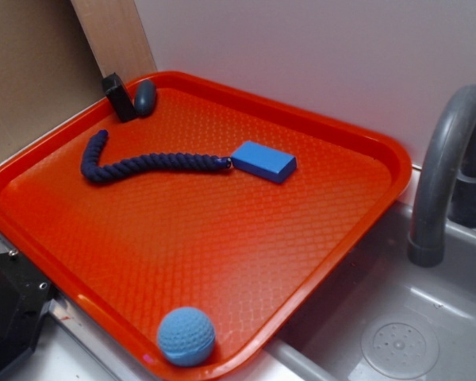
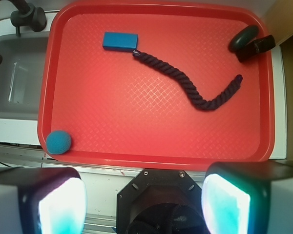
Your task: Grab the black box.
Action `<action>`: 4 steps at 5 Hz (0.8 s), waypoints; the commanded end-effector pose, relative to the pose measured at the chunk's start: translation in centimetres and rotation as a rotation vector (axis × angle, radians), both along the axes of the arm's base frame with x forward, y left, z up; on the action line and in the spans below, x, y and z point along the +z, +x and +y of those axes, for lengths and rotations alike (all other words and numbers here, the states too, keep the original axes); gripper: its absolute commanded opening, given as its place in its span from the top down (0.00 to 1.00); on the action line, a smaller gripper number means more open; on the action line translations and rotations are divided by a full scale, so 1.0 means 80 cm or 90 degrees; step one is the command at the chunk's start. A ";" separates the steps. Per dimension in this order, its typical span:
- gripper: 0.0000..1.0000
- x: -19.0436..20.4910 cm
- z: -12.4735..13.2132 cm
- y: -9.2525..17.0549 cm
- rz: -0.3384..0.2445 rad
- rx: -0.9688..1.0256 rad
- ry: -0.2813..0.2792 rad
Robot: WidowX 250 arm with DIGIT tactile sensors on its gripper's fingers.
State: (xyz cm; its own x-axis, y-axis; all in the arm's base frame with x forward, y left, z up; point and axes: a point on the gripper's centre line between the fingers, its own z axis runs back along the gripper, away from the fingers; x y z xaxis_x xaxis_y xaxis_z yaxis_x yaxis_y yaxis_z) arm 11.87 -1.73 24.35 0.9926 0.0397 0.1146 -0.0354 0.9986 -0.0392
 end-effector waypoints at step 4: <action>0.00 -0.042 0.118 0.062 -0.046 0.300 -0.043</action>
State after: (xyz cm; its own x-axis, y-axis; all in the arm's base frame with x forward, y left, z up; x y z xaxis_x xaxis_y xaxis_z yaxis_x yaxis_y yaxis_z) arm 17.47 7.12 20.25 0.8644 0.4835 0.1383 -0.4706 0.8746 -0.1167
